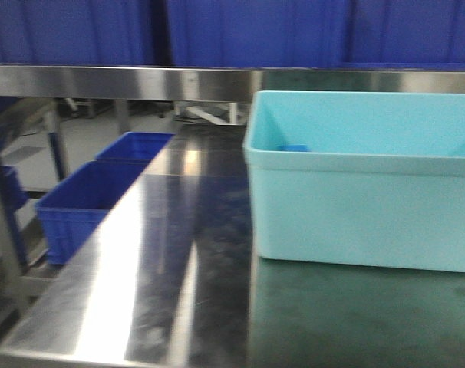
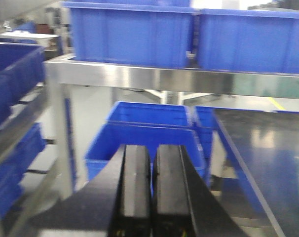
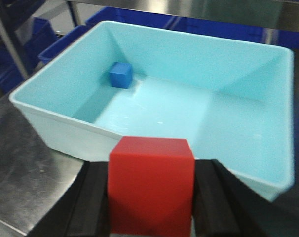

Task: Pick red cube and place on left shelf
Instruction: 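Drive the base away from the table holding the red cube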

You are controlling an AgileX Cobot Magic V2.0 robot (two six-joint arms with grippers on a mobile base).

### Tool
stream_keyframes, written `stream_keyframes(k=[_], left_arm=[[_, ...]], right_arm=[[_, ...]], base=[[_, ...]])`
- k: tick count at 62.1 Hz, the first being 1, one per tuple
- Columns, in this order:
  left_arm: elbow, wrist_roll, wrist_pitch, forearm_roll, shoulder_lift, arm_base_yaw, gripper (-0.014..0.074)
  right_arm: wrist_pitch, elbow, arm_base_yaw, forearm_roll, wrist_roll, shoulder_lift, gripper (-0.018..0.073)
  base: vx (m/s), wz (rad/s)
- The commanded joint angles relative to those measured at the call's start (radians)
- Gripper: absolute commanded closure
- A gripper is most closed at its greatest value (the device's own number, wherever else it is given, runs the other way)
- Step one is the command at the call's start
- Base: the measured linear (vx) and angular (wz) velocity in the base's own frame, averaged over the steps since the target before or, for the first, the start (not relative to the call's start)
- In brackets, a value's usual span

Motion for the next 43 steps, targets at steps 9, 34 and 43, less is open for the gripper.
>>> stream_keyframes(k=[9,34,43], left_arm=[[0.024,0.000,-0.085,-0.001,-0.014,-0.005,0.0495],[0.024,0.000,-0.085,-0.001,-0.014,-0.005,0.0495],[0.024,0.000,-0.085,-0.001,-0.014,-0.005,0.0495]], right_arm=[[-0.084,-0.024,0.000,-0.019,0.000,0.009,0.0501],[-0.084,-0.024,0.000,-0.019,0.000,0.009,0.0501],[-0.084,-0.024,0.000,-0.019,0.000,0.009,0.0501]], base=[[-0.06,0.70],[-0.12,0.63],[-0.13,0.57]])
